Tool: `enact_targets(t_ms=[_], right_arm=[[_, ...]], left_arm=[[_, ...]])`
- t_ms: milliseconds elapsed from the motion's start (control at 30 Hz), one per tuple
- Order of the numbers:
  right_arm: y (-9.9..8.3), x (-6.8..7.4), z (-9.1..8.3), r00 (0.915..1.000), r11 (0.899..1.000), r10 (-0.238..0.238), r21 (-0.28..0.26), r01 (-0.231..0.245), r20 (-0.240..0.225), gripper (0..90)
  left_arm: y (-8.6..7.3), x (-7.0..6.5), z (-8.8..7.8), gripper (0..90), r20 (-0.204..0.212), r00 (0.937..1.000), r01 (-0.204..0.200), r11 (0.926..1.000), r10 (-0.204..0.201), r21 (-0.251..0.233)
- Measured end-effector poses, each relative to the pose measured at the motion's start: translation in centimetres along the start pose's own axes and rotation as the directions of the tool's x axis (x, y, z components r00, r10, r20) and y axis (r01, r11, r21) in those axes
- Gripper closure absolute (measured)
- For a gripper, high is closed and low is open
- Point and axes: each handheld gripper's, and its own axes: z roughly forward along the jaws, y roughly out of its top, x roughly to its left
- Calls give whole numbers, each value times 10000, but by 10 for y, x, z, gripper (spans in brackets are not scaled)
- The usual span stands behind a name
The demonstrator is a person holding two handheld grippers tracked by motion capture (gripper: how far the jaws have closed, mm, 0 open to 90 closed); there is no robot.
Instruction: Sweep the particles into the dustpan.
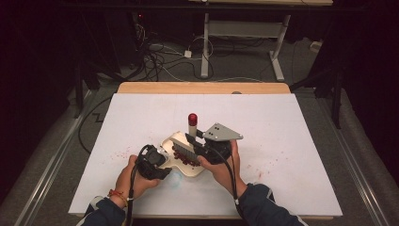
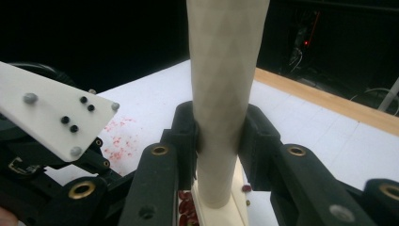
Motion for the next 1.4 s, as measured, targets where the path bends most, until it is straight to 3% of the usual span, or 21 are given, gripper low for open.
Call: enact_targets(t_ms=[200, 467, 667, 800, 933, 1100, 1167, 1333, 1400], right_arm=[[1, -8, -2, 9993, 9993, 330, -164, -327, 185, 702], [9, -29, -21, 9970, 9947, 742, -725, -723, 233, 702], [12, -49, -36, 9931, 9925, 913, -878, -848, 733, 702], [5, -62, -41, 9866, 9954, 781, -670, -691, 1434, 702], [2, -70, -34, 9796, 9975, 544, -553, -444, 1937, 702], [2, -76, -18, 9781, 9979, 544, -451, -463, 2010, 701], [1, -77, -3, 9774, 9985, 523, -269, -478, 2050, 702], [2, -71, 12, 9824, 9989, 479, -81, -473, 1805, 701], [2, -63, 20, 9879, 9998, 166, 55, -177, 1543, 701]], left_arm=[[-3, 2, 1, 636, 12, 9999, -170, 9998, 170, 36], [-8, 3, 0, 636, -8, 9990, -438, 9990, 438, 15], [-13, 3, 2, 635, -95, 9980, -620, 9980, 619, -129], [-14, 4, 1, 635, -65, 9986, -528, 9986, 528, -91], [-13, 4, 1, 635, -7, 9992, -403, 9992, 403, -2], [-13, 8, 1, 635, 251, 9995, -207, 9998, 207, 7], [-13, 9, 1, 636, 292, 9994, -196, 9998, 196, -7], [-16, 14, 0, 636, 472, 9989, -83, 9999, 77, 113], [-17, 16, -2, 637, 470, 9988, -126, 9995, 113, 275]])
